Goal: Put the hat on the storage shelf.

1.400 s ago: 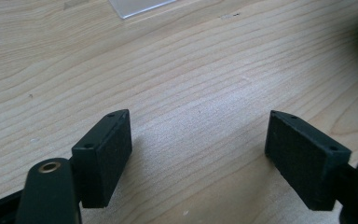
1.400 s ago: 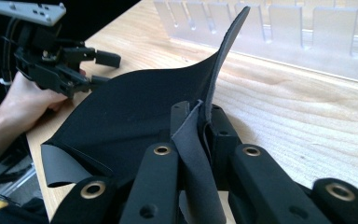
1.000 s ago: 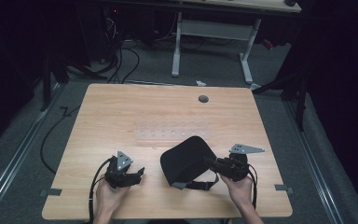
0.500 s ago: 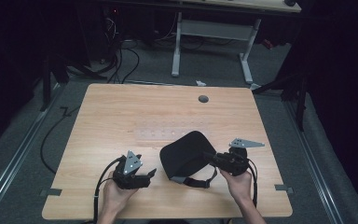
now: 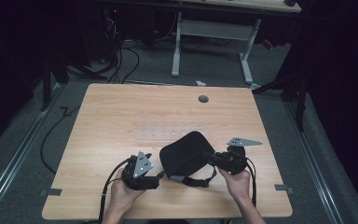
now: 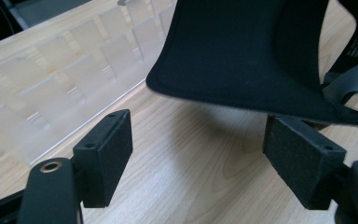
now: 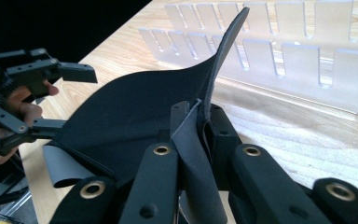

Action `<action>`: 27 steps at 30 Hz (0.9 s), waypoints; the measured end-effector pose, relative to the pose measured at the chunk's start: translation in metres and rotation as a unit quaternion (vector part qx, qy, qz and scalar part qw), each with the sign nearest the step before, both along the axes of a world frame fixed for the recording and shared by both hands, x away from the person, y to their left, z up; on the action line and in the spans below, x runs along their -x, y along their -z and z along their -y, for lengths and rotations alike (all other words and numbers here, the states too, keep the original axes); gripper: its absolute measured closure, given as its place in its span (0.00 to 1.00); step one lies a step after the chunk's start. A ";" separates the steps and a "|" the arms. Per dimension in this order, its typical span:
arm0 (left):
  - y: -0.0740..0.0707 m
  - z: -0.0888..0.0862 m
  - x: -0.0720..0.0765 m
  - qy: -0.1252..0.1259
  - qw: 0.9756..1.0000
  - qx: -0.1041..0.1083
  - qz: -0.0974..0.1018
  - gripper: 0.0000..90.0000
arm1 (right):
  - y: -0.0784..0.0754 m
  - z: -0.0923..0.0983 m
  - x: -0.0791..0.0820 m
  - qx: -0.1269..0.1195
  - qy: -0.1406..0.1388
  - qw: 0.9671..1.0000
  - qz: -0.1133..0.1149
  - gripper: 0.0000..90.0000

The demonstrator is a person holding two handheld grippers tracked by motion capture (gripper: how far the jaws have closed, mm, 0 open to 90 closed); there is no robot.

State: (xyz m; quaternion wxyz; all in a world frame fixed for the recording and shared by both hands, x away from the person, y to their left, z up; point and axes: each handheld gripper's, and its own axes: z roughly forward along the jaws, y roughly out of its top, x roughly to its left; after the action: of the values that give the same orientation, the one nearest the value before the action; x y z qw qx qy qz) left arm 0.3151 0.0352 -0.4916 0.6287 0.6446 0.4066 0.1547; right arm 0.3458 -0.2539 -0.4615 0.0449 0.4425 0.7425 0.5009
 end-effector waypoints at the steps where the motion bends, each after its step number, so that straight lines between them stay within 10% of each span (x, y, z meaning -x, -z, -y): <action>1: -0.001 0.002 0.001 0.003 1.000 -0.001 0.004 0.27 | 0.000 0.000 0.000 0.001 0.001 1.000 -0.001 0.93; 27: -0.004 0.022 0.009 0.030 0.998 -0.043 0.036 0.37 | -0.005 -0.004 0.000 0.011 -0.003 1.000 -0.002 0.93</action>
State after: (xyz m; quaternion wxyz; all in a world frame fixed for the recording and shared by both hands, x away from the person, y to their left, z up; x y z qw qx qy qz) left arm 0.3061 0.0131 -0.4877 0.6193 0.6765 0.3572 0.1766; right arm 0.3454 -0.2495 -0.4564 0.0468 0.4408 0.7491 0.4924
